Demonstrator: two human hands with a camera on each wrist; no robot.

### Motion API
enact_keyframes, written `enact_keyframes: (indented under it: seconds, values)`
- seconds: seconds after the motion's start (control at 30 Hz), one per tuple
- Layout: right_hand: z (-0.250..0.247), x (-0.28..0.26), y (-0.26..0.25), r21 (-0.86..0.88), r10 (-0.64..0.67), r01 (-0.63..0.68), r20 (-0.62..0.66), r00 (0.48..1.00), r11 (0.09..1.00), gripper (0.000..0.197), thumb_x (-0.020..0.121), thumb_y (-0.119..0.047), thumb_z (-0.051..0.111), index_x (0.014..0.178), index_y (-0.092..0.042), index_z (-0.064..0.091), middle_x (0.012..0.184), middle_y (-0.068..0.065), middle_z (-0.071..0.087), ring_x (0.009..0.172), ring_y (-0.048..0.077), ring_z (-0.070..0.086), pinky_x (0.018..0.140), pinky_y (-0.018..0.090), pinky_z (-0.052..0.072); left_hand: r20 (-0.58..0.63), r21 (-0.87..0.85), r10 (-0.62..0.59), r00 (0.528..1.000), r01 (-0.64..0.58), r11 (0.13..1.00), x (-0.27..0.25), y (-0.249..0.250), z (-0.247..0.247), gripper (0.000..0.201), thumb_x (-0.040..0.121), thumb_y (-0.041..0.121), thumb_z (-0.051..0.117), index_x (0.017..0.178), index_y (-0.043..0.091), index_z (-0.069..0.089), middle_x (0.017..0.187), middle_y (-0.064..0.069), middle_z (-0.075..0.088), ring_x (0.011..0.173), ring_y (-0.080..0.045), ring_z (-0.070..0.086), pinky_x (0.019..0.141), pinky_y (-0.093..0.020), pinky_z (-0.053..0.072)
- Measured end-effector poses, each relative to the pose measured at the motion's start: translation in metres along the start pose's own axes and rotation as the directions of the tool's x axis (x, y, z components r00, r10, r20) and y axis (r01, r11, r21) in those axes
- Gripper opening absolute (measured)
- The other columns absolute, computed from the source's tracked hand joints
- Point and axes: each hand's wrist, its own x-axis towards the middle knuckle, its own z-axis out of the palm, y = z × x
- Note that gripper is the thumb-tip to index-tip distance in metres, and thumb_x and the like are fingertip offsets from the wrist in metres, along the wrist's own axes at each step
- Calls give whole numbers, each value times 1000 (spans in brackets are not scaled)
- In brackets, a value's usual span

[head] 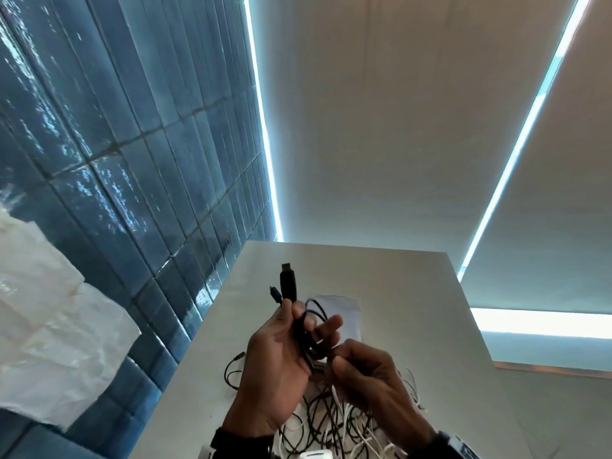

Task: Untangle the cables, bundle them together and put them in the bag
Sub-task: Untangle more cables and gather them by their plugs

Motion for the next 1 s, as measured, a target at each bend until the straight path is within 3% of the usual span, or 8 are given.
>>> enact_keyframes:
  seconds: [0.13, 0.23, 0.33, 0.5, 0.67, 0.8, 0.9, 1.0]
  values:
    - [-14, -2, 20, -86, 49, -46, 26, 998, 995, 26, 90, -29, 61, 76, -7, 62, 58, -5, 45, 50, 8, 34, 48, 17, 27, 21, -25, 117, 993, -116, 993, -3, 5, 5, 29, 96, 28, 40, 73, 14, 51, 66, -3, 42, 54, -16, 43, 53, -27, 37]
    - [-24, -4, 44, -176, 74, -71, 10, 997, 982, 27, 92, -26, 57, 73, -7, 62, 61, -6, 50, 54, 4, 40, 53, 15, 32, 22, 7, 197, 980, -197, 980, -7, 11, 6, 28, 96, 28, 40, 73, 16, 48, 64, 1, 36, 50, -10, 29, 50, -24, 25]
    - [-30, -5, 69, -251, 97, -103, -37, 995, 962, 28, 90, -36, 59, 71, -16, 61, 62, -2, 46, 59, 11, 38, 55, 23, 31, 22, 73, 244, 970, -245, 967, -11, 11, 6, 26, 96, 29, 41, 74, 16, 46, 63, 2, 30, 51, -10, 23, 52, -26, 19]
    - [-29, -8, 93, -286, 141, -147, -41, 989, 947, 23, 91, -28, 56, 70, -20, 59, 58, -10, 45, 56, 8, 37, 53, 19, 32, 26, 129, 282, 959, -283, 950, -15, 15, 2, 28, 98, 27, 39, 74, 16, 47, 63, 3, 28, 51, -10, 21, 50, -25, 18]
    - [-42, -17, 123, -363, 226, -251, -111, 968, 897, 26, 86, -42, 55, 67, -24, 57, 55, -10, 43, 55, 8, 36, 53, 23, 30, -9, 158, 301, 954, -295, 942, -17, 20, -4, 31, 100, 26, 37, 73, 16, 47, 62, 4, 29, 50, -9, 21, 49, -24, 18]
    - [-47, -12, 122, -450, 233, -315, -229, 945, 836, 28, 89, -20, 60, 62, -24, 61, 51, -7, 49, 51, 6, 42, 53, 26, 34, -92, 217, 269, 959, -244, 945, -13, 16, -12, 28, 99, 27, 39, 74, 17, 47, 61, 5, 30, 48, -7, 23, 46, -22, 19]
    - [-39, 8, 91, -342, 150, -280, -360, 921, 897, 25, 89, -10, 64, 64, -11, 63, 52, -6, 49, 52, 10, 42, 50, 23, 33, -150, 258, 241, 959, -197, 946, -8, 11, -19, 26, 99, 28, 39, 77, 16, 46, 60, 6, 32, 46, -6, 26, 44, -20, 21]
    - [-24, 26, 51, -212, 79, -164, -360, 929, 964, 18, 89, -7, 64, 71, -3, 63, 54, 0, 43, 48, 11, 35, 44, 20, 29, -201, 259, 201, 959, -146, 955, -2, 2, -24, 25, 100, 26, 38, 79, 15, 46, 60, 3, 38, 47, -8, 34, 44, -21, 24]
